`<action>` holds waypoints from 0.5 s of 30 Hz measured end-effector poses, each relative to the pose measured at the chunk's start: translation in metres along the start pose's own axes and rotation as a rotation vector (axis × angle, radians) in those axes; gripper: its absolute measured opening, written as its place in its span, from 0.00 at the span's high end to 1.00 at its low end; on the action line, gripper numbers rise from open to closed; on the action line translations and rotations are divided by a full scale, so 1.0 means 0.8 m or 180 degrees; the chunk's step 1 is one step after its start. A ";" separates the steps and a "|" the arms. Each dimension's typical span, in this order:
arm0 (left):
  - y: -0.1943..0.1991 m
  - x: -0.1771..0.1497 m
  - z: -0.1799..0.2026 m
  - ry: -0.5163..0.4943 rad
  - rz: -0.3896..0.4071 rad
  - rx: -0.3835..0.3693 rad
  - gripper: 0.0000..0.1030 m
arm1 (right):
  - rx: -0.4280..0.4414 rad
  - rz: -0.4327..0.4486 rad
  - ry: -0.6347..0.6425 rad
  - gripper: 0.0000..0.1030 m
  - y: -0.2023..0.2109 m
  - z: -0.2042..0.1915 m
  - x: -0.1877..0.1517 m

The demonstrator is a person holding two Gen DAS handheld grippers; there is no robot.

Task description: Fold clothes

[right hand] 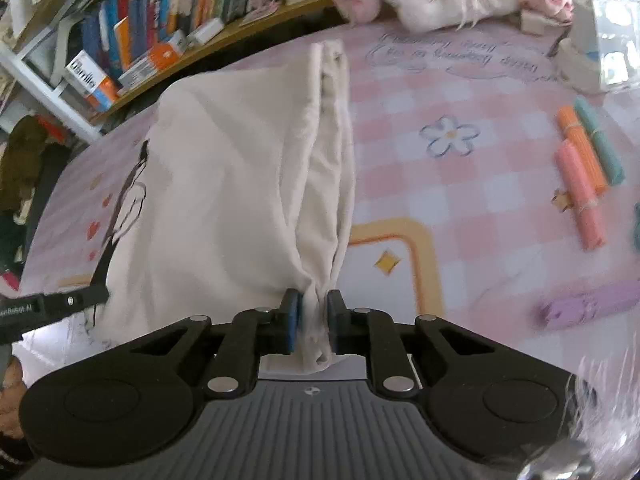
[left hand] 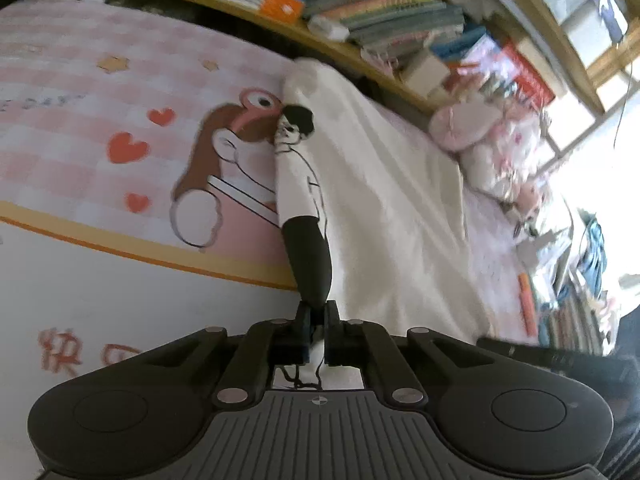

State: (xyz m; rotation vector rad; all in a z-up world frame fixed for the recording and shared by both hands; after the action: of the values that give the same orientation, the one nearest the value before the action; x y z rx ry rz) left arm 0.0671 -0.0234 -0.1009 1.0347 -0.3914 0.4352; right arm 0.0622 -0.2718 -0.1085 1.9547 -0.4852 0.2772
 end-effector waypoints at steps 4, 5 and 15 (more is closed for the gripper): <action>0.032 -0.002 -0.024 0.0052 0.0085 -0.0003 0.97 | 0.0123 -0.0142 0.0180 0.87 0.000 -0.032 -0.027; 0.039 -0.007 -0.033 0.0044 0.0079 0.0026 0.97 | 0.0150 -0.0173 0.0252 0.87 0.000 -0.042 -0.036; 0.074 -0.048 -0.083 -0.0080 -0.0253 0.0024 0.97 | 0.0105 -0.0335 0.0529 0.87 0.008 -0.087 -0.089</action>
State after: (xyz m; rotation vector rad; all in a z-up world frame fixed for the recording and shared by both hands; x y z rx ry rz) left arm 0.0103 0.0553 -0.1071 1.0603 -0.3699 0.3532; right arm -0.0027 -0.1961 -0.1028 1.9625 -0.2702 0.3787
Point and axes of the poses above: each gripper's, at about its wrist camera, not at the fingertips, and y roughly against the way its jaws point, z to its right, x to its top, the point moved 9 cm from there along -y, roughly the way its jaws point, and after that the axes turned 3 degrees about -y, right-handed, at the moved point
